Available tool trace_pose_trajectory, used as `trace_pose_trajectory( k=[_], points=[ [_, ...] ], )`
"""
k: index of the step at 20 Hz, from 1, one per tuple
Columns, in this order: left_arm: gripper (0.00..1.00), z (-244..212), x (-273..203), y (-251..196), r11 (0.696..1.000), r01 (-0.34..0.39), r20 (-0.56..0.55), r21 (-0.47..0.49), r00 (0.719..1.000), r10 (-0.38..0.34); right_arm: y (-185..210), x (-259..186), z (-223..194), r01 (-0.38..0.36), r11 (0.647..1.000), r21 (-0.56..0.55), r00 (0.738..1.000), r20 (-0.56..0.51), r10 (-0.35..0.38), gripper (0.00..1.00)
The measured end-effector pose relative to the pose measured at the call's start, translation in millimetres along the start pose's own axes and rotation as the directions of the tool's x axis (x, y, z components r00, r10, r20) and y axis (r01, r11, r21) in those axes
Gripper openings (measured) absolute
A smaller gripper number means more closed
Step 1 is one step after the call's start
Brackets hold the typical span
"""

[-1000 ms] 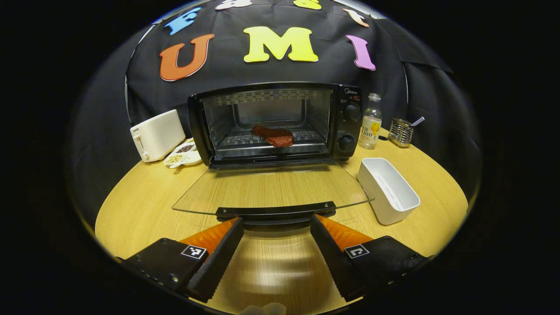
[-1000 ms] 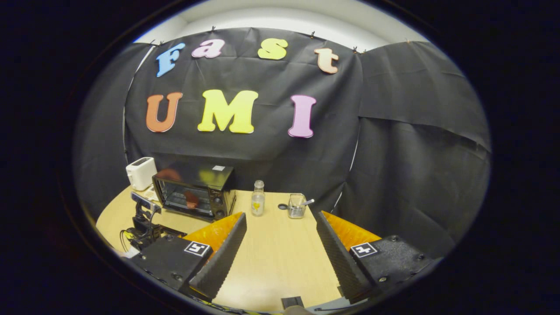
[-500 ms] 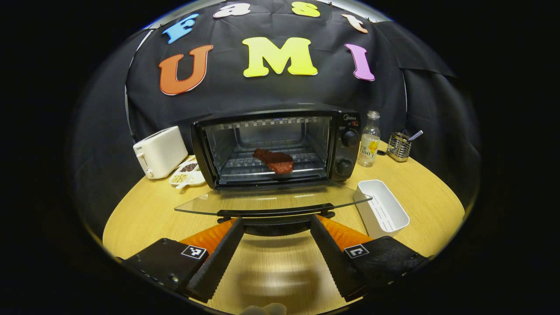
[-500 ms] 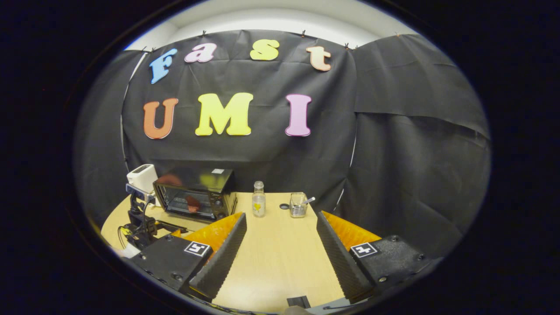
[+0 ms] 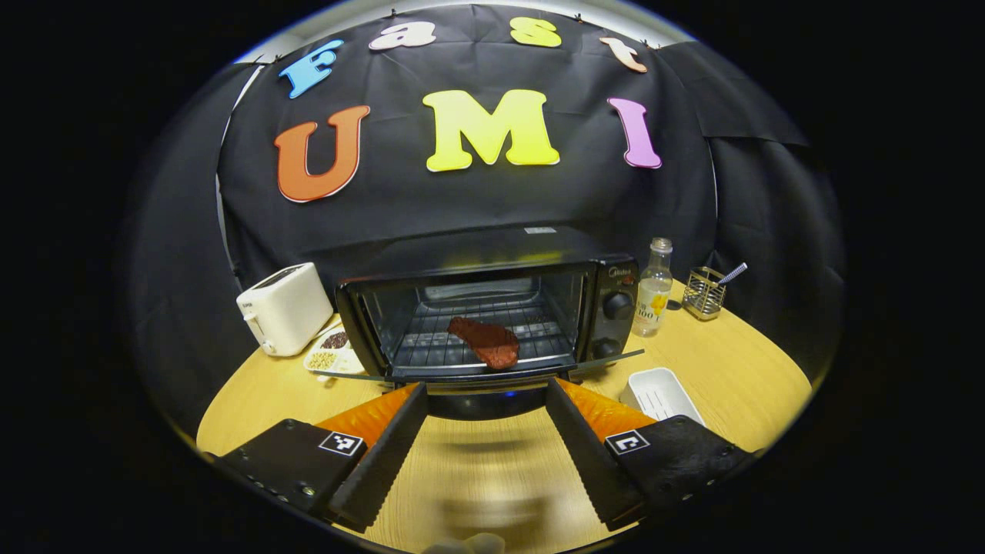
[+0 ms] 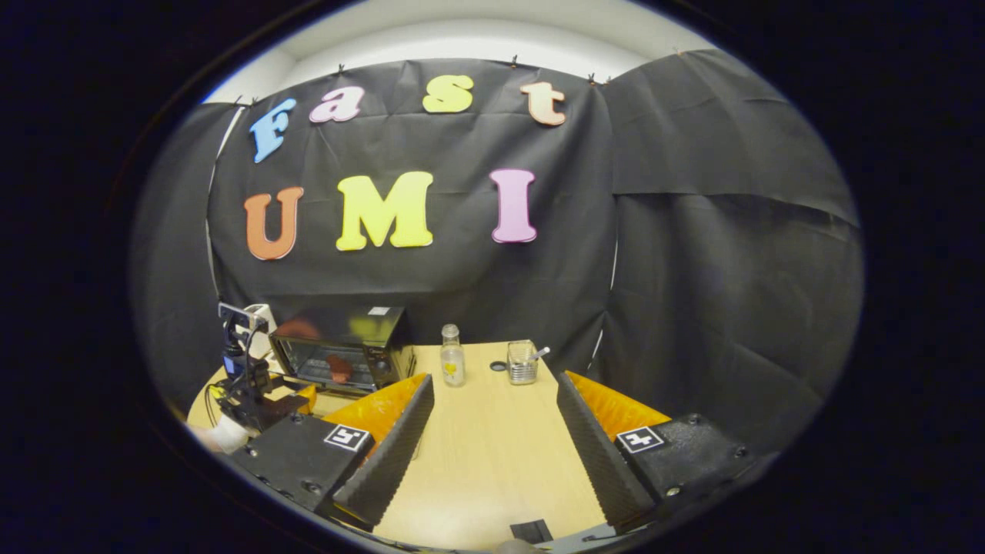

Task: Open the electric oven with the left hand, put the food in, and close the electric oven.

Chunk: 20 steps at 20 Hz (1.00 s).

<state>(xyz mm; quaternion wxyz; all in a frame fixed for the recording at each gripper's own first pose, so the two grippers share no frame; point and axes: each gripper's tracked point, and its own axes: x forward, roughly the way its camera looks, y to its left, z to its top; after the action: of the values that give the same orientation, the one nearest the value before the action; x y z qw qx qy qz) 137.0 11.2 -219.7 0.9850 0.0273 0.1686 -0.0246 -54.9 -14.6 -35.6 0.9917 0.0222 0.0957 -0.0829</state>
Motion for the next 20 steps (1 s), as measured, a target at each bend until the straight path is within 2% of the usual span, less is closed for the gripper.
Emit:
trace_pose_trajectory(
  k=[4, 9, 15, 20],
  points=[
    [0.98, 30, 20, -1, 0.999, 0.012, 0.043, 0.037, 0.999, -0.014, -8, -3, 0, 0.015, 1.000, 0.017, 1.000, 0.000, -0.015, 1.00],
    [0.97, 51, 36, 5, 1.000, -0.002, 0.049, 0.001, 0.999, 0.002, -15, -8, 3, 0.028, 0.999, 0.041, 1.000, 0.003, -0.029, 1.00],
    [0.97, 47, 26, 3, 1.000, 0.007, 0.046, 0.002, 0.999, -0.007, -23, -12, 4, 0.041, 0.998, 0.040, 0.999, 0.007, -0.041, 1.00],
    [0.97, 37, -3, -14, 0.999, 0.035, 0.026, -0.007, 0.999, -0.035, -18, -10, 4, 0.002, 0.999, 0.044, 1.000, 0.022, -0.003, 1.00]
  ],
)
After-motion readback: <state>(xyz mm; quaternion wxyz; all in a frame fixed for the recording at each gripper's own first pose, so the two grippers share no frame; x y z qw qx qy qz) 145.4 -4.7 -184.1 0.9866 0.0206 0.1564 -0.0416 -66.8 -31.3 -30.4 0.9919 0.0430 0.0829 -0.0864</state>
